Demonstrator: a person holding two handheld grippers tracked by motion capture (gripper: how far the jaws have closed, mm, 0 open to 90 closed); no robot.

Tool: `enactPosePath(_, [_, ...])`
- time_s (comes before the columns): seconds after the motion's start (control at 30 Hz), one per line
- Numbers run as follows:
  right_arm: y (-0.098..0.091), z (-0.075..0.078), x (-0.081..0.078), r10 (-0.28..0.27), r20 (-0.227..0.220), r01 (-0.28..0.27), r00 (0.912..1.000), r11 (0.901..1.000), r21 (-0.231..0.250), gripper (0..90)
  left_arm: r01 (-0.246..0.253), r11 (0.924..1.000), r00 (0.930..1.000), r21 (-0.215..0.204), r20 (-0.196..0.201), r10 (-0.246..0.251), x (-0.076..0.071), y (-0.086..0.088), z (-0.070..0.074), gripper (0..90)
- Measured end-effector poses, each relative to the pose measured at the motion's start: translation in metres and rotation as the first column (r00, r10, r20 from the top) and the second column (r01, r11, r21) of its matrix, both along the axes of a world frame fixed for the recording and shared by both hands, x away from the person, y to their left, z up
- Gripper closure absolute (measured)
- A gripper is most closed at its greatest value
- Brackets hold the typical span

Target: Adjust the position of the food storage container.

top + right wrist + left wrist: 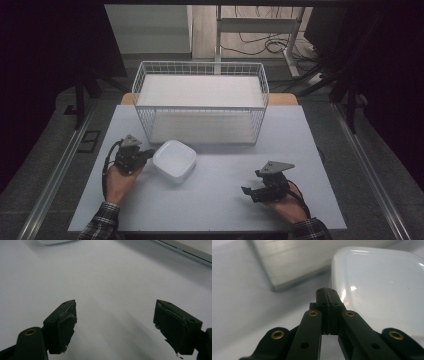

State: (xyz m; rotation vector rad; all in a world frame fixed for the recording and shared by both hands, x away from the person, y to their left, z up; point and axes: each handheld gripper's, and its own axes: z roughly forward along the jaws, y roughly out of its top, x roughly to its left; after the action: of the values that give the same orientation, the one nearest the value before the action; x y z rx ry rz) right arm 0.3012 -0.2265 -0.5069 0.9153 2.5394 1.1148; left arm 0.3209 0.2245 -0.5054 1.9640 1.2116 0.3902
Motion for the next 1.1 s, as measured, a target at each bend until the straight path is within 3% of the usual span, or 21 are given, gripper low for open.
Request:
enactPosePath(0.13, [0.001, 0.001, 0.001, 0.008, -0.002, -0.008, 1.0, 1.0, 0.001, 21.6, 0.033, 0.9992, 0.9994, 0.021, 0.0, -0.033, -0.01, -0.013, 0.0, 90.0])
enactPosePath(0.23, [0.002, 0.001, 0.002, 0.009, -0.006, -0.009, 0.9999, 0.9999, 0.005, 24.0, -0.029, 0.9874, 0.999, 0.155, 0.037, 0.024, -0.005, -0.018, -0.003, 90.0])
enactPosePath(0.3, [0.004, 0.001, 0.004, -0.004, -0.045, 0.006, 0.999, 0.9995, 0.032, 25.8, -0.019, 0.9951, 0.9998, 0.097, 0.008, 0.018, 0.002, -0.015, -0.007, 90.0])
enactPosePath(0.37, [0.006, 0.002, 0.006, -0.013, -0.061, 0.016, 0.9981, 0.9985, 0.052, 27.4, 0.029, 0.999, 0.9995, 0.035, -0.012, -0.028, 0.003, -0.017, -0.009, 90.0])
enactPosePath(0.43, [0.01, 0.004, 0.008, -0.016, -0.062, 0.02, 0.998, 0.998, 0.06, 31.2, 0.057, 0.9964, 0.9982, 0.063, -0.023, -0.056, 0.0, -0.023, -0.009, 90.0])
enactPosePath(0.57, [0.017, 0.004, 0.014, -0.01, -0.072, 0.014, 0.9974, 0.9986, 0.051, 40.0, 0.086, 0.9937, 0.9958, 0.072, -0.038, -0.083, -0.007, -0.033, -0.01, 90.0])
enactPosePath(0.83, [0.039, 0.007, 0.026, 0.05, -0.058, -0.05, 0.9971, 0.9987, 0.005, 59.2, 0.121, 0.9916, 0.992, 0.046, -0.044, -0.119, -0.022, -0.053, -0.009, 90.0])
enactPosePath(0.97, [0.053, 0.01, 0.033, 0.067, -0.029, -0.067, 0.9973, 0.9977, -0.009, 67.2, 0.148, 0.9868, 0.9889, 0.066, -0.027, -0.146, -0.03, -0.067, -0.008, 90.0])
enactPosePath(1.1, [0.057, 0.009, 0.033, 0.07, -0.035, -0.07, 0.997, 0.9976, 0.0, 72.1, 0.176, 0.9794, 0.9842, 0.099, 0.0, -0.177, -0.033, -0.082, -0.007, 90.0])
